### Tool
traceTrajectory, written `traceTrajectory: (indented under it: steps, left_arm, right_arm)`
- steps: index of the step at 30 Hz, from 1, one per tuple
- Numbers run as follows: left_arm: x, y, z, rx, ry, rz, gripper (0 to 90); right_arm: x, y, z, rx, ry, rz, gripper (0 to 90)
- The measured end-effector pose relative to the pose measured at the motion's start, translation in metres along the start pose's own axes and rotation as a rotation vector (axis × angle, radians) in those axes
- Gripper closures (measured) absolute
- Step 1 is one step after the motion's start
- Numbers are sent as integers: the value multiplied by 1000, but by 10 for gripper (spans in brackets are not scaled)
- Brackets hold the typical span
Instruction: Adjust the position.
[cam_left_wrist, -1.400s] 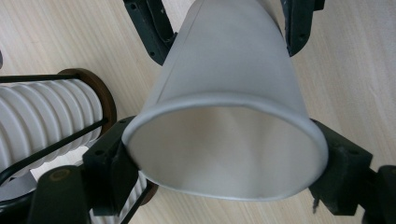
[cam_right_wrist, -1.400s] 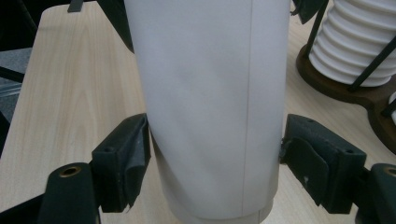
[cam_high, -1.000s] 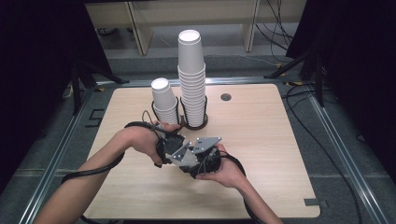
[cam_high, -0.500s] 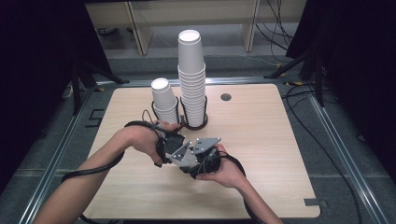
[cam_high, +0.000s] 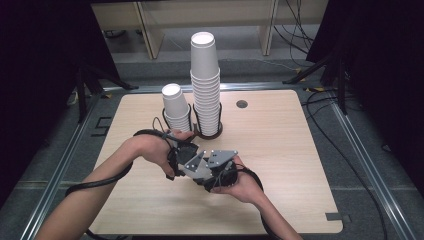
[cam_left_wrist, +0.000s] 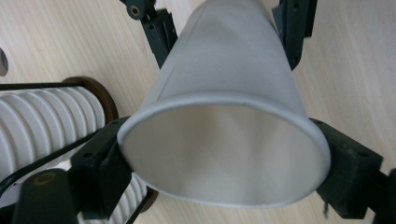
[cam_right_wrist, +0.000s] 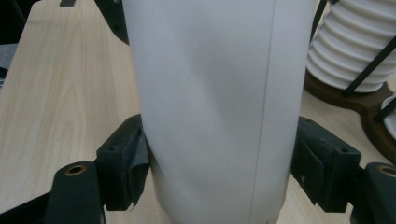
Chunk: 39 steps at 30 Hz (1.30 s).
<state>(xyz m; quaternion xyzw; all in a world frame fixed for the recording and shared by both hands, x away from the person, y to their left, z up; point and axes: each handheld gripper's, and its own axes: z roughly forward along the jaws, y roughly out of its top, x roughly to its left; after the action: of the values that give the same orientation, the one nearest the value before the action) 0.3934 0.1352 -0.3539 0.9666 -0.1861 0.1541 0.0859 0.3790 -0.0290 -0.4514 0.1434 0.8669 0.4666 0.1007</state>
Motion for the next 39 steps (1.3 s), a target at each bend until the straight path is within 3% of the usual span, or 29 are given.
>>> traceTrajectory:
  steps: [1, 3, 4, 6, 7, 9, 12, 13, 16, 17, 18, 22, 23, 24, 25, 30, 32, 35, 38, 39]
  left_arm:
    - [0, -1, -1, -24, 2, -14, 144]
    - [-1, -4, -1, -66, 21, -40, 136]
    - [-1, -7, -1, -94, 33, -55, 129]
    - [-2, -12, -2, -131, 46, -94, 111]
    - [-3, -15, -2, -169, 59, -127, 101]
    - [-3, -23, -4, -213, 88, -160, 85]
    - [-3, -34, -7, -301, 123, -237, 61]
    - [-4, -36, -7, -318, 133, -256, 53]
    - [-5, -46, -7, -394, 168, -329, 43]
    - [-6, -49, -7, -416, 172, -350, 41]
    - [-7, -52, -6, -436, 188, -367, 41]
    - [-13, -62, -1, -482, 225, -445, 39]
    - [-14, -63, 1, -500, 234, -462, 41]
    - [-16, -65, 2, -505, 234, -476, 41]
    - [-17, -66, 4, -519, 246, -495, 40]
    - [-27, -72, 13, -620, 302, -611, 43]
    - [-32, -72, 17, -680, 315, -682, 44]
    - [-41, -71, 23, -734, 333, -753, 46]
    - [-49, -71, 30, -802, 332, -833, 46]
    - [-51, -71, 31, -808, 324, -847, 46]
  right_arm:
    - [-3, -1, 0, -16, -13, -53, 269]
    - [-1, -3, -2, -24, -14, -48, 270]
    - [1, -4, -4, -21, -18, -10, 270]
    - [-2, -6, -6, -46, -40, -68, 270]
    - [0, -8, -7, -55, -43, -44, 270]
    - [-1, -11, -10, -71, -64, -60, 270]
    - [1, -18, -15, -83, -87, -27, 270]
    - [-1, -20, -16, -101, -110, -48, 270]
    - [0, -24, -21, -120, -128, 8, 270]
    - [-1, -26, -23, -134, -142, -3, 270]
    - [0, -27, -24, -139, -149, 20, 269]
    - [-3, -32, -32, -172, -199, 25, 269]
    - [-3, -33, -33, -177, -204, 53, 269]
    - [-5, -33, -35, -187, -228, 29, 269]
    - [-4, -35, -36, -195, -234, 62, 269]
    - [-6, -37, -42, -234, -282, 80, 268]
    - [-5, -38, -43, -248, -289, 121, 267]
    - [-4, -37, -43, -268, -307, 132, 266]
    - [-4, -36, -38, -298, -293, 134, 266]
    - [-3, -35, -39, -286, -314, 135, 266]
